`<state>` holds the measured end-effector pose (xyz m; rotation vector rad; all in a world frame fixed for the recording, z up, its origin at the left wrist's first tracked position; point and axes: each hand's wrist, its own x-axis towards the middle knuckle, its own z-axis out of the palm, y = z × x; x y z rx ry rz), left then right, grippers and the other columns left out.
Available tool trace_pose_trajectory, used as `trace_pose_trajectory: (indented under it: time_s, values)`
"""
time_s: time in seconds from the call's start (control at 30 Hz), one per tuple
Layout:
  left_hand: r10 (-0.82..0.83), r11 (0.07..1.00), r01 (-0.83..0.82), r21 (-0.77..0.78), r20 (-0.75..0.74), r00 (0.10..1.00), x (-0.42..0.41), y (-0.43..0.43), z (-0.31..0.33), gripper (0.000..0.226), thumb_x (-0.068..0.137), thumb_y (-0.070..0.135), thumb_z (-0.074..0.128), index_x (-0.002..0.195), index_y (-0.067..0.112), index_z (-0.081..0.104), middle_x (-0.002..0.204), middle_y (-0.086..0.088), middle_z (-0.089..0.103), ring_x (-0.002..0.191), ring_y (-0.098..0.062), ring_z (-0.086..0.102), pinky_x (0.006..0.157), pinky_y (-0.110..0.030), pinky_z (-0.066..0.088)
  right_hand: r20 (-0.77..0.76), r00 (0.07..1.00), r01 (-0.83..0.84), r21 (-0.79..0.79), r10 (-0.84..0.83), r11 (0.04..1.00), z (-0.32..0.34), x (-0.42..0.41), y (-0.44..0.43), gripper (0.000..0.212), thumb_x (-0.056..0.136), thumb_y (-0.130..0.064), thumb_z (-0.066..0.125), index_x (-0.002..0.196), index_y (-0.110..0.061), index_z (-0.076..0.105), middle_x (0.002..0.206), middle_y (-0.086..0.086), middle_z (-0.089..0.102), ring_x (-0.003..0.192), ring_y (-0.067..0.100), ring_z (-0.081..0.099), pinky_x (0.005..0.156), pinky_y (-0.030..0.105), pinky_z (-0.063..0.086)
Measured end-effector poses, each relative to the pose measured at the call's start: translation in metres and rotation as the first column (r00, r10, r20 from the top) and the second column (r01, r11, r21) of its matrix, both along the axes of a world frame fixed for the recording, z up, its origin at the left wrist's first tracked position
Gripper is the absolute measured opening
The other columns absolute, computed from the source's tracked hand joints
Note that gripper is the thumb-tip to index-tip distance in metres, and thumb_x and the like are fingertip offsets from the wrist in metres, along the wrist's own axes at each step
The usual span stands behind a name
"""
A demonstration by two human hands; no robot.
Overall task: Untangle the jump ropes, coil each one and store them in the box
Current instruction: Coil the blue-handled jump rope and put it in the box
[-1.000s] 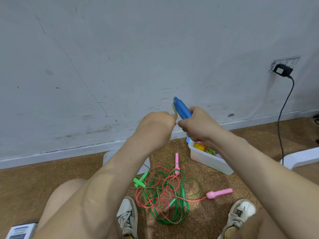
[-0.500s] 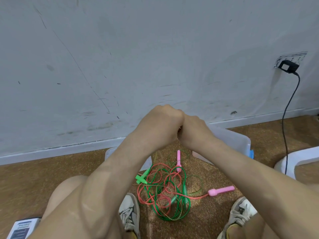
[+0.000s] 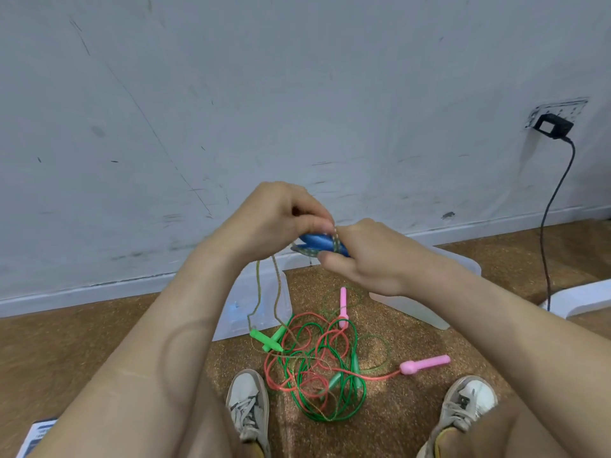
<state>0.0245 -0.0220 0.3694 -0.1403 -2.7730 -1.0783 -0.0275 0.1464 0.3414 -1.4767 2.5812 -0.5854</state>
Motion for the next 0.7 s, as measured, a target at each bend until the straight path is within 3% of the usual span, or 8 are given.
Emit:
trace_pose_trajectory:
  time_s: [0.1, 0.2, 0.3, 0.37, 0.47, 0.53, 0.6, 0.7]
  values:
    - [0.019, 0.960, -0.053, 0.274, 0.126, 0.992, 0.000, -0.005, 0.002, 0.030, 0.092, 0.027, 0.061, 0.065, 0.016, 0.070, 0.057, -0.006, 0.059, 0.055, -0.007, 0.047, 0.054, -0.021, 0.037, -0.023, 0.999, -0.041, -0.061, 0.040, 0.997, 0.013, 0.007, 0.008, 0.030, 0.086, -0.049, 0.044, 0.069, -0.025, 0.040, 0.059, -0.001, 0.045, 0.058, 0.023, 0.045, 0.059, 0.039, 0.038]
    - [-0.032, 0.946, -0.075, 0.317, 0.320, 0.947, 0.003, -0.006, 0.000, 0.024, 0.081, 0.010, 0.064, 0.058, 0.017, 0.061, 0.052, -0.001, 0.044, 0.045, -0.007, 0.035, 0.044, -0.019, 0.027, -0.025, 0.996, -0.088, -0.207, 0.085, 0.974, 0.026, 0.019, 0.010, 0.016, 0.081, -0.046, 0.044, 0.076, -0.032, 0.039, 0.054, -0.006, 0.038, 0.052, 0.009, 0.039, 0.055, 0.034, 0.032]
    - [0.037, 0.884, -0.193, 0.426, 0.348, 0.937, -0.002, 0.017, -0.010, 0.034, 0.087, -0.006, 0.041, 0.060, 0.014, 0.044, 0.049, 0.002, 0.037, 0.045, -0.007, 0.029, 0.045, -0.021, 0.021, 0.062, 0.998, 0.015, -0.400, 0.011, 0.917, 0.033, 0.016, 0.013, 0.022, 0.079, -0.038, 0.051, 0.092, -0.021, 0.045, 0.048, -0.007, 0.039, 0.048, 0.009, 0.039, 0.050, 0.024, 0.030]
    - [-0.008, 0.797, -0.211, 0.566, 0.359, 0.933, -0.008, 0.038, -0.018, 0.041, 0.095, 0.003, 0.037, 0.056, 0.015, 0.040, 0.041, 0.003, 0.033, 0.040, -0.008, 0.024, 0.045, -0.024, 0.013, 0.227, 0.972, 0.165, -0.498, -0.055, 0.852, 0.034, 0.006, 0.015, 0.026, 0.079, -0.033, 0.052, 0.098, -0.020, 0.041, 0.045, -0.008, 0.040, 0.044, 0.009, 0.036, 0.047, 0.023, 0.030]
    - [-0.027, 0.709, -0.234, 0.666, 0.357, 0.934, -0.015, 0.051, -0.027, 0.052, 0.101, 0.038, 0.039, 0.054, 0.015, 0.044, 0.039, 0.001, 0.032, 0.037, -0.010, 0.022, 0.042, -0.021, 0.011, 0.474, 0.878, 0.359, -0.551, -0.071, 0.753, 0.034, -0.008, 0.016, 0.013, 0.081, -0.029, 0.047, 0.093, -0.026, 0.041, 0.052, -0.005, 0.041, 0.044, 0.013, 0.037, 0.045, 0.026, 0.030]
    - [-0.005, 0.703, -0.226, 0.674, 0.322, 0.947, -0.016, 0.047, -0.025, 0.050, 0.099, 0.044, 0.040, 0.062, 0.012, 0.051, 0.042, 0.001, 0.036, 0.036, -0.009, 0.022, 0.038, -0.017, 0.014, 0.611, 0.787, 0.493, -0.542, -0.084, 0.681, 0.037, -0.015, 0.019, 0.003, 0.091, -0.022, 0.043, 0.089, -0.024, 0.042, 0.060, 0.002, 0.039, 0.037, 0.007, 0.035, 0.039, 0.020, 0.026]
    - [0.019, 0.767, -0.176, 0.617, 0.253, 0.967, -0.015, 0.041, -0.021, 0.035, 0.097, 0.035, 0.051, 0.073, 0.011, 0.061, 0.048, 0.002, 0.038, 0.041, -0.009, 0.026, 0.037, -0.017, 0.020, 0.693, 0.712, 0.588, -0.500, -0.113, 0.636, 0.037, -0.023, 0.023, 0.011, 0.094, -0.019, 0.039, 0.085, -0.025, 0.040, 0.066, 0.006, 0.038, 0.033, 0.005, 0.033, 0.038, 0.017, 0.022]
    - [0.047, 0.983, -0.068, 0.171, 0.127, 0.991, -0.011, 0.032, -0.016, 0.014, 0.092, 0.024, 0.061, 0.085, 0.016, 0.070, 0.054, 0.008, 0.046, 0.052, -0.008, 0.041, 0.053, -0.022, 0.037, 0.650, 0.728, 0.597, -0.444, -0.218, 0.668, 0.032, -0.033, 0.029, 0.004, 0.094, -0.023, 0.040, 0.090, -0.023, 0.040, 0.070, 0.005, 0.042, 0.039, 0.007, 0.037, 0.039, 0.021, 0.026]
